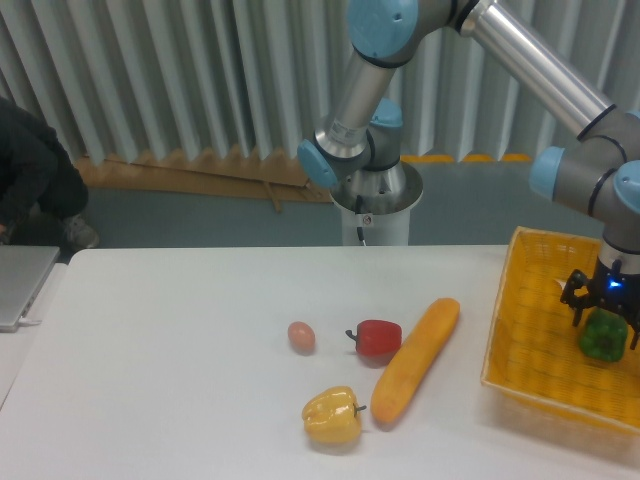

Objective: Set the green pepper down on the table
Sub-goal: 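Lower the open gripper onto the green pepper and close on it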

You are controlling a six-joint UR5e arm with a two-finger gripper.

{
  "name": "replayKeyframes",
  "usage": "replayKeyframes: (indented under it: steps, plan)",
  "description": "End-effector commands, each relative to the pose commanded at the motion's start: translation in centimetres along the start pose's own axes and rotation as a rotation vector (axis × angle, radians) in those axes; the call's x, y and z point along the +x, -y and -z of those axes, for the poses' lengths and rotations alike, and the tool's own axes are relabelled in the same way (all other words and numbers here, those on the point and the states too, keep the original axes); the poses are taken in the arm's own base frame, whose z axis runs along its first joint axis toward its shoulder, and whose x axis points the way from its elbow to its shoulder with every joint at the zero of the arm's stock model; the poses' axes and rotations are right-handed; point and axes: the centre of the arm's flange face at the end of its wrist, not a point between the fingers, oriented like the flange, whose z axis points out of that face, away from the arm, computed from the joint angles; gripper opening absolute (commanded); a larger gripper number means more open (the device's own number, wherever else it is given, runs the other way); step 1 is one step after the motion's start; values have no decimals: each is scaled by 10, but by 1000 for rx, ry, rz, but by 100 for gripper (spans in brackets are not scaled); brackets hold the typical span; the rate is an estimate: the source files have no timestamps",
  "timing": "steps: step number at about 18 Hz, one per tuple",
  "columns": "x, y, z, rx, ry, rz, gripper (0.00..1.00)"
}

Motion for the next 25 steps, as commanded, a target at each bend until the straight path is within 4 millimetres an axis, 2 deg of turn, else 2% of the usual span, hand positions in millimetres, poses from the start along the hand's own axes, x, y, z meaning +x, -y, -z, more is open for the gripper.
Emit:
replayKeyframes:
  steps: [3,6,8,9,10,11,12,14,15,19,21,25]
  plan:
    - [-6,-16,-10,-4,-15,28,100]
    - [-5,-8,-22,-8,-33,25,100]
    - [-3,-2,-24,-13,-34,22,100]
    - [-3,1,-23,-14,-32,16,96]
    - [-2,2,-21,-13,-29,14,70]
    - [-1,5,-20,-16,-29,11,62]
    - [1,9,-19,-18,-29,0,56]
    - [5,18,-13,-20,-19,-15,53]
    - [7,23,-7,-20,-10,-18,47]
    - [13,32,4,-10,2,-33,44]
    - [24,56,15,-8,17,-67,44]
    - [46,90,40,0,43,-68,45]
